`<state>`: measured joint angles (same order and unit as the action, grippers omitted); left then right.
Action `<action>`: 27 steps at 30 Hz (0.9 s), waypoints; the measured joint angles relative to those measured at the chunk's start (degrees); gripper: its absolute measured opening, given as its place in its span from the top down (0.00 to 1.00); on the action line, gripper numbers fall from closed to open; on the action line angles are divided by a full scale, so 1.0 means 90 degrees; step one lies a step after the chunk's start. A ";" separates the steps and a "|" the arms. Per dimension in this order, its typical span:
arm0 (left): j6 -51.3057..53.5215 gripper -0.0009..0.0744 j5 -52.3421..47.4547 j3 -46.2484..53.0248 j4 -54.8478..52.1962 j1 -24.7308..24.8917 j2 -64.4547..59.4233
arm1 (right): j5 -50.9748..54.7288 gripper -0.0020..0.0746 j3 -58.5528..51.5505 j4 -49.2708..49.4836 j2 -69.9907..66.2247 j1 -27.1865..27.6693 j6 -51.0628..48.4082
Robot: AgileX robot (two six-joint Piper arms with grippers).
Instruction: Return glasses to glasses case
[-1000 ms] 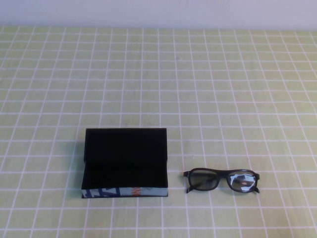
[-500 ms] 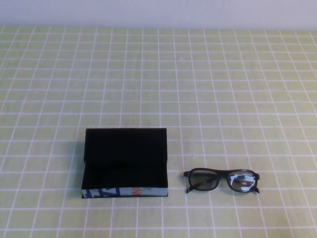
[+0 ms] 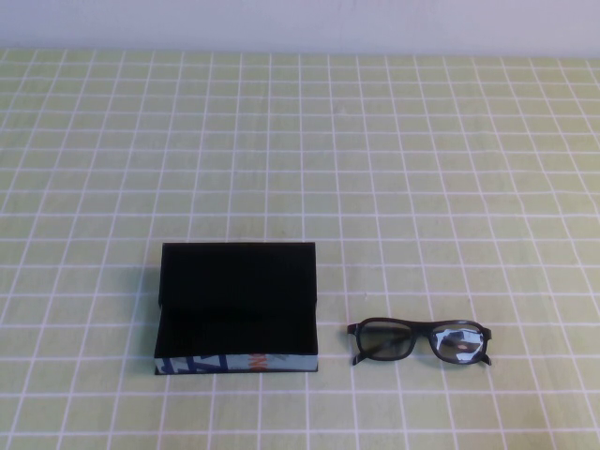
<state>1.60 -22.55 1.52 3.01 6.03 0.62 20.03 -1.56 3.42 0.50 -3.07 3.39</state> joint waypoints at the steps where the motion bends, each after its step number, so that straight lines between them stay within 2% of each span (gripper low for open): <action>1: 0.0000 0.99 0.0000 0.0000 0.0000 0.0000 0.0000 | 0.0000 0.99 0.0000 0.0000 0.0000 0.0000 0.0000; 15: 0.0000 0.99 0.0000 0.0000 0.0000 0.0000 0.0000 | -0.0028 0.99 0.0000 0.0137 0.0000 0.0000 0.0000; 23: 0.0000 0.99 0.0000 0.0000 0.0000 0.0000 0.0000 | -0.0842 0.99 0.0000 0.3047 0.0000 0.0000 0.0000; 27: 0.0000 0.99 0.0000 0.0000 0.0000 0.0000 0.0000 | -0.1198 0.99 0.0000 0.3952 0.0000 0.0000 0.0000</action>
<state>1.60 -22.55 1.52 3.01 6.03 0.62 9.24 -1.56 38.99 0.50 -3.07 3.39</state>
